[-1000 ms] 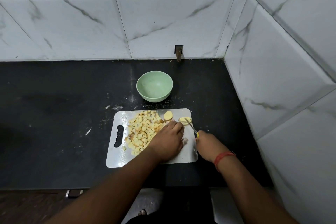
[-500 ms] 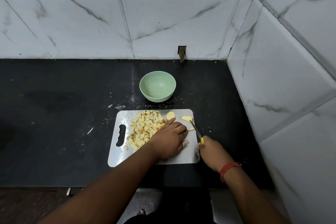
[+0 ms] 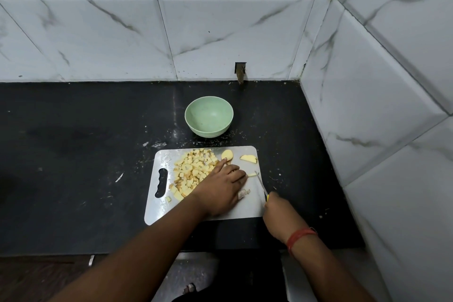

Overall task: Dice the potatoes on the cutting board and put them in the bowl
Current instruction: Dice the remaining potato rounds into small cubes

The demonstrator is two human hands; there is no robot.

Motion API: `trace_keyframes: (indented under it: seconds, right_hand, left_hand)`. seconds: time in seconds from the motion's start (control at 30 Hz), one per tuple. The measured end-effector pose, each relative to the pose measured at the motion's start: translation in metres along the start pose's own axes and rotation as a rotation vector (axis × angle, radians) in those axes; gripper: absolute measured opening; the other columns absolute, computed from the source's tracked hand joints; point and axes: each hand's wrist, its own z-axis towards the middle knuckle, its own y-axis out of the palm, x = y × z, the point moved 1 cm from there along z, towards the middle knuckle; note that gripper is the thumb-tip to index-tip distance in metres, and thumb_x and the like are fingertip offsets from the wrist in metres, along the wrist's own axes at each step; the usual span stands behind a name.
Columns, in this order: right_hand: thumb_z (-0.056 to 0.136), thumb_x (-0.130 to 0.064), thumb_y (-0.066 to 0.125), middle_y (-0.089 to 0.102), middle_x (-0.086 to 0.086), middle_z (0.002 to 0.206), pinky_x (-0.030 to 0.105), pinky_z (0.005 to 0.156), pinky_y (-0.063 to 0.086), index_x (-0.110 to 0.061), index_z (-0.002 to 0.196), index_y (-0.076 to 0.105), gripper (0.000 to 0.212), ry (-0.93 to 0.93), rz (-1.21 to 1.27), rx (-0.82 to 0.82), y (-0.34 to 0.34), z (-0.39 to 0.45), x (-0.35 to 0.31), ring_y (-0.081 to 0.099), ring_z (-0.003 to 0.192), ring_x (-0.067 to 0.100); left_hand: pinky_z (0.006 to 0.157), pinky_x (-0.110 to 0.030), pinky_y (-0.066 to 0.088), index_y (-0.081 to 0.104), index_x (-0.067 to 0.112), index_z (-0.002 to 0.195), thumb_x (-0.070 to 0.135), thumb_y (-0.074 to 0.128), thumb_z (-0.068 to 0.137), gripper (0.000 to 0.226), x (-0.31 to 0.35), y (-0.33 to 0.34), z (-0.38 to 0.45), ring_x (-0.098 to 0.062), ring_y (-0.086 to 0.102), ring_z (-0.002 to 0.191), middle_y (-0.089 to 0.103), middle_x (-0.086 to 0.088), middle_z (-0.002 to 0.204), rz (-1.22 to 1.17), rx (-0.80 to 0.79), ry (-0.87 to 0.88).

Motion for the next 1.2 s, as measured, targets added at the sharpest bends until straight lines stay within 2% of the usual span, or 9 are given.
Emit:
trace_keyframes:
  seconds: [0.2,0.33,0.43,0.53,0.67,0.77,0.93,1.07,1.2]
  right_hand:
    - [0.093,-0.003,0.042,0.059,0.019,0.122,0.033,0.086,0.047,-0.003,0.123,0.042,0.03,0.069,-0.04,-0.06,0.006,0.0,-0.007,0.061,0.109,0.032]
    - [0.09,-0.002,0.039,0.06,0.019,0.119,0.034,0.087,0.047,-0.006,0.111,0.043,0.021,0.066,-0.033,-0.079,0.013,-0.01,0.005,0.061,0.108,0.033]
    - [0.092,-0.003,0.039,0.062,0.019,0.115,0.031,0.08,0.046,-0.011,0.1,0.039,0.011,0.053,-0.017,-0.053,0.013,-0.015,0.009,0.062,0.104,0.033]
    - [0.092,-0.002,0.037,0.062,0.021,0.111,0.028,0.072,0.039,-0.009,0.1,0.041,0.011,0.018,0.005,0.006,0.006,-0.012,0.003,0.062,0.101,0.035]
    - [0.094,-0.004,0.04,0.06,0.021,0.119,0.032,0.081,0.045,-0.002,0.118,0.046,0.025,0.017,-0.005,-0.025,0.006,-0.002,-0.011,0.061,0.107,0.035]
    - [0.095,-0.006,0.042,0.059,0.021,0.123,0.033,0.087,0.047,-0.002,0.123,0.045,0.029,0.047,0.001,-0.046,0.009,0.0,-0.014,0.06,0.11,0.034]
    - [0.092,-0.001,0.038,0.06,0.021,0.12,0.033,0.086,0.046,-0.004,0.114,0.045,0.023,0.059,-0.018,-0.064,0.014,-0.012,-0.003,0.06,0.11,0.035]
    - [0.092,-0.001,0.037,0.061,0.02,0.115,0.029,0.076,0.041,-0.012,0.097,0.039,0.011,0.026,0.013,-0.023,0.011,-0.018,0.003,0.061,0.105,0.035]
    - [0.092,-0.002,0.037,0.061,0.021,0.114,0.032,0.079,0.045,-0.009,0.101,0.043,0.013,0.015,0.02,-0.005,0.009,-0.013,-0.003,0.062,0.103,0.035]
  left_hand:
    - [0.126,-0.046,-0.001,0.042,0.014,0.154,0.045,0.023,0.107,0.06,0.003,-0.004,0.003,-0.025,0.033,0.144,0.046,-0.002,0.152,0.026,-0.023,-0.01]
    - [0.126,-0.046,-0.002,0.04,0.015,0.155,0.042,0.029,0.109,0.055,0.003,-0.006,0.004,-0.025,0.031,0.144,0.043,-0.002,0.153,0.023,-0.043,-0.018]
    - [0.127,-0.048,-0.001,0.04,0.016,0.156,0.043,0.028,0.109,0.055,0.003,-0.005,0.004,-0.025,0.03,0.145,0.043,-0.002,0.153,0.026,-0.054,-0.019]
    - [0.126,-0.048,-0.001,0.039,0.016,0.156,0.044,0.028,0.109,0.056,0.004,-0.006,0.004,-0.025,0.028,0.145,0.042,-0.001,0.154,0.02,-0.063,-0.03]
    - [0.126,-0.048,0.0,0.038,0.016,0.156,0.045,0.027,0.109,0.056,0.004,-0.008,0.004,-0.025,0.027,0.146,0.04,-0.001,0.155,0.006,-0.083,-0.036]
    - [0.126,-0.051,0.003,0.039,0.017,0.156,0.045,0.027,0.109,0.056,0.005,-0.008,0.005,-0.025,0.028,0.145,0.041,0.0,0.154,0.007,-0.087,-0.047]
    - [0.126,-0.052,0.004,0.038,0.018,0.157,0.045,0.028,0.109,0.056,0.005,-0.007,0.005,-0.026,0.029,0.144,0.041,0.001,0.154,0.005,-0.093,-0.058]
    - [0.126,-0.052,0.003,0.033,0.017,0.158,0.048,0.025,0.109,0.059,0.003,-0.005,0.0,-0.026,0.025,0.147,0.037,-0.001,0.157,0.004,-0.091,-0.055]
    - [0.126,-0.052,0.003,0.029,0.016,0.16,0.054,0.01,0.102,0.071,0.0,0.0,-0.007,-0.027,0.022,0.151,0.033,-0.003,0.162,0.016,-0.082,-0.033]
